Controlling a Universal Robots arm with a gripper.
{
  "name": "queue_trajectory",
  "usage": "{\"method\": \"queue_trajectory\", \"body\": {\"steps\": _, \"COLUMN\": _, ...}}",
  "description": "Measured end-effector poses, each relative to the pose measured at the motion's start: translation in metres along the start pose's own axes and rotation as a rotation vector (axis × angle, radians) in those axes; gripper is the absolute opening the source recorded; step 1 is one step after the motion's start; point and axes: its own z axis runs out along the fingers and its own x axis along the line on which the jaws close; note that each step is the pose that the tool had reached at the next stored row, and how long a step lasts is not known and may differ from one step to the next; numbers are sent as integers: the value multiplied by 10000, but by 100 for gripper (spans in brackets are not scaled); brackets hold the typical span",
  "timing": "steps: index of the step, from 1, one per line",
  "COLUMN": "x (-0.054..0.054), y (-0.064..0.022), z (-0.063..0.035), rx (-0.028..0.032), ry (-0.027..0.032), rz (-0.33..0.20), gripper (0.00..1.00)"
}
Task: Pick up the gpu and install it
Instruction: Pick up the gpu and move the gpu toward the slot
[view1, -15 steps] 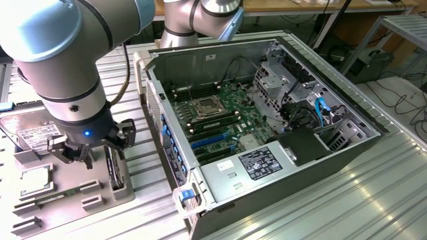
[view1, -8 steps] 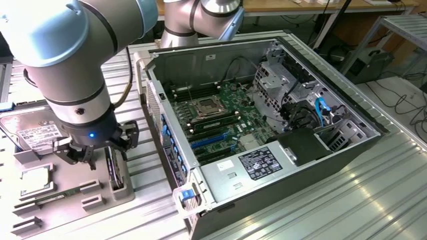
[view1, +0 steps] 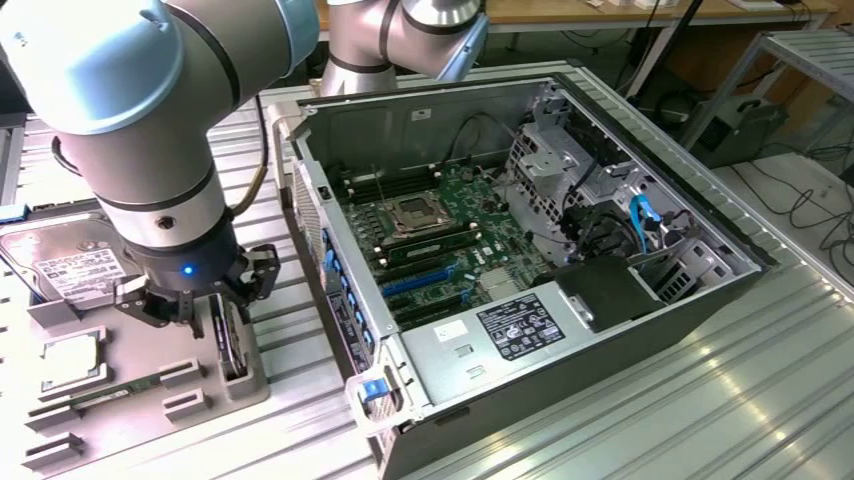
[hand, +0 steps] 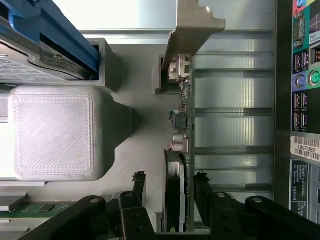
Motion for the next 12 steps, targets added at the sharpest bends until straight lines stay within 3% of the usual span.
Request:
{"method": "queue_trajectory", "body": {"steps": 4, "x": -5, "y": 0, "z": 1, "rx": -1, "ry": 0, "rz": -2, "gripper": 51}}
{"method": "queue_trajectory", "body": {"steps": 6, "x": -8, "y": 0, "z": 3, "rx": -1, "ry": 0, "rz": -1, "gripper": 43}}
{"method": "queue_trajectory", "body": {"steps": 8, "x": -12, "y": 0, "z": 4, "rx": -1, "ry": -1, "rz": -1, "gripper": 43}}
{"method": "queue_trajectory", "body": {"steps": 9, "x": -14, "y": 0, "z": 4, "rx": -1, "ry": 0, "rz": -2, "gripper": 36}}
{"method": "queue_trajectory", "body": {"steps": 12, "x": -19, "y": 0, "z": 6, "rx": -1, "ry": 0, "rz": -1, "gripper": 36}}
